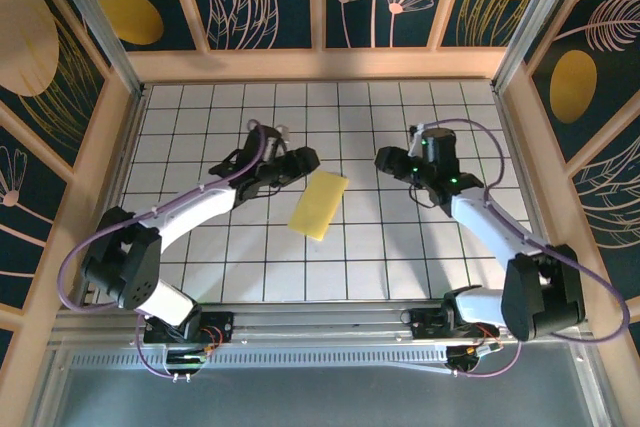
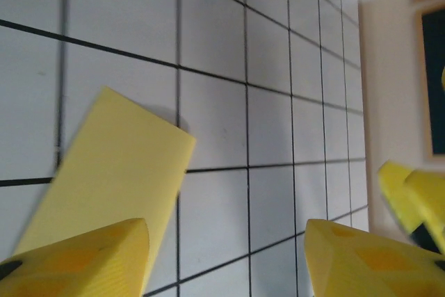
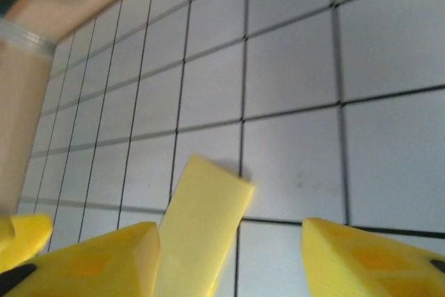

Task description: Fold a paper plane with a square sheet of paper (fold left side to right side)

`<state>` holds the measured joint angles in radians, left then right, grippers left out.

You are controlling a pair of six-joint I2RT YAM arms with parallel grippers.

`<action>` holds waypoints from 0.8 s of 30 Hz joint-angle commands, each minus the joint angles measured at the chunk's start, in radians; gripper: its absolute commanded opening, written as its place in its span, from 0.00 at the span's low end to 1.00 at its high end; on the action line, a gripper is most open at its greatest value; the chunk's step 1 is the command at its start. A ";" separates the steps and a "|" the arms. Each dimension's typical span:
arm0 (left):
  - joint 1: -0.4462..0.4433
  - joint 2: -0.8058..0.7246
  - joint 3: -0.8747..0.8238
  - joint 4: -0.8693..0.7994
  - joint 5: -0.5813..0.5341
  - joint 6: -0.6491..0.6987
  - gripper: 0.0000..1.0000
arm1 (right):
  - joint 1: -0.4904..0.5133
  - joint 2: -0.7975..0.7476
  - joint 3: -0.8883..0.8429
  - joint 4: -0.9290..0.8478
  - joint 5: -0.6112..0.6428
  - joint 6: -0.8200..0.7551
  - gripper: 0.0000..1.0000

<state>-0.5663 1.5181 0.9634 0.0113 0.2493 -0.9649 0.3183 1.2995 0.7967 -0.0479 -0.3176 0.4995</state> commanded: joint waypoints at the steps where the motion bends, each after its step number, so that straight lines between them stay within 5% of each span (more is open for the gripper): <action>1: 0.068 -0.072 -0.107 0.187 0.066 -0.098 0.61 | 0.085 0.077 0.041 0.041 -0.048 0.105 0.50; 14: 0.230 -0.190 -0.330 0.251 0.136 -0.112 0.64 | 0.261 0.412 0.180 0.092 -0.004 0.184 0.17; 24: 0.244 -0.177 -0.327 0.215 0.137 -0.068 0.64 | 0.278 0.555 0.219 0.060 -0.002 0.175 0.12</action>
<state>-0.3317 1.3449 0.6384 0.2241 0.3634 -1.0584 0.5892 1.8351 0.9939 0.0250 -0.3344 0.6724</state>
